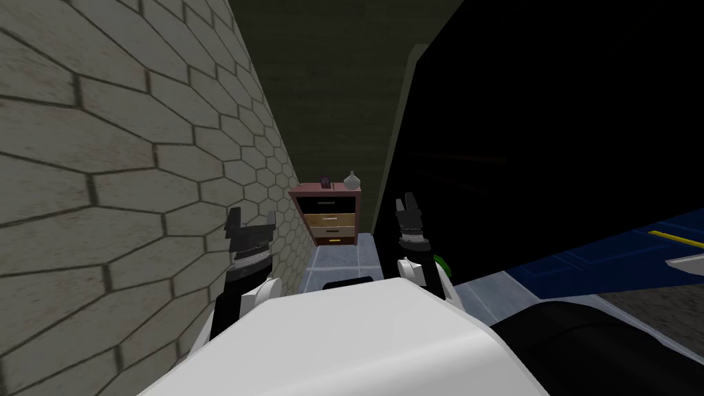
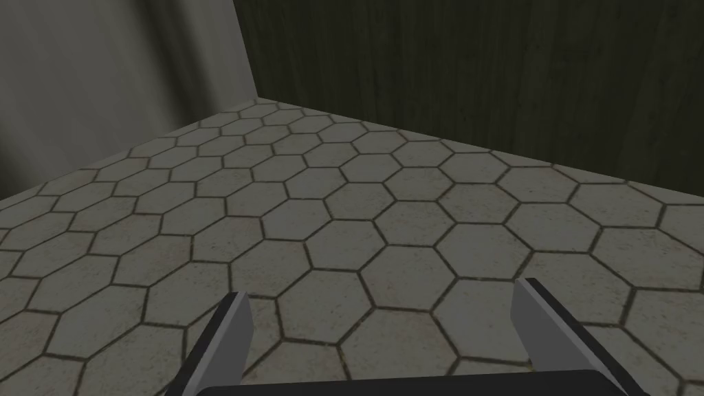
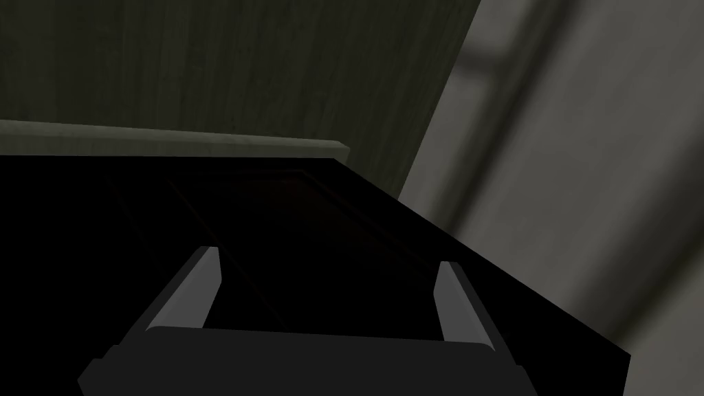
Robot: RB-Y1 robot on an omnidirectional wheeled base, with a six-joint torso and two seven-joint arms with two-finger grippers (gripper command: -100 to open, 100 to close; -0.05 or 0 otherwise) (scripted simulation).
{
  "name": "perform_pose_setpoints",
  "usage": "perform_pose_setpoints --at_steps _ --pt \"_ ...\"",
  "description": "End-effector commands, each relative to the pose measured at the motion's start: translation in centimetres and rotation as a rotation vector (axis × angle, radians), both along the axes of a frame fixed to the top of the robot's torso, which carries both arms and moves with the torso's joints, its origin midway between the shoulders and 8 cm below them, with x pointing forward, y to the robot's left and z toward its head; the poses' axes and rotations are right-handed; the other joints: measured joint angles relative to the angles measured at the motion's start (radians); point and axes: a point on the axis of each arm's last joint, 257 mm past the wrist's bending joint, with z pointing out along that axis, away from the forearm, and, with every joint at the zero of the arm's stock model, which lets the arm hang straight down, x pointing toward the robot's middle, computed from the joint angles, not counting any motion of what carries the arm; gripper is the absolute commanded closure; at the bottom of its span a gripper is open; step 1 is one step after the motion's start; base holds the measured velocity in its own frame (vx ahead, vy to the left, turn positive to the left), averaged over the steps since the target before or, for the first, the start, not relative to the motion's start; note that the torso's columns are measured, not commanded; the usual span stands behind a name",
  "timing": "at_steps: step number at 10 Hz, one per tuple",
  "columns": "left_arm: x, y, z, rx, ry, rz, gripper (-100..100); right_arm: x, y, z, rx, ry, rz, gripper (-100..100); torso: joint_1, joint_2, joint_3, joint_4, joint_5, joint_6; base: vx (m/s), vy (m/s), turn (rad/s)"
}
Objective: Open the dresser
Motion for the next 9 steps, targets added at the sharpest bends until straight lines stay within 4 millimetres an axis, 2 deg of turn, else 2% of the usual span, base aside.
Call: perform_pose_setpoints --at_steps 1,9 --pt "0.0 0.0 0.0 0.0 0.0 0.0 0 0.0 0.0 0.0 0.0 0.0 0.0 0 0.0 0.04 -0.082 0.041 0.0 0.0 0.0 0.0 0.0" --pt "-0.01 0.0 0.02 0.0 0.0 0.0 0 -0.01 0.0 0.02 0.0 0.0 0.0 0 0.0 0.618 -1.234 0.617 0.0 0.0 0.0 0.0 0.0"
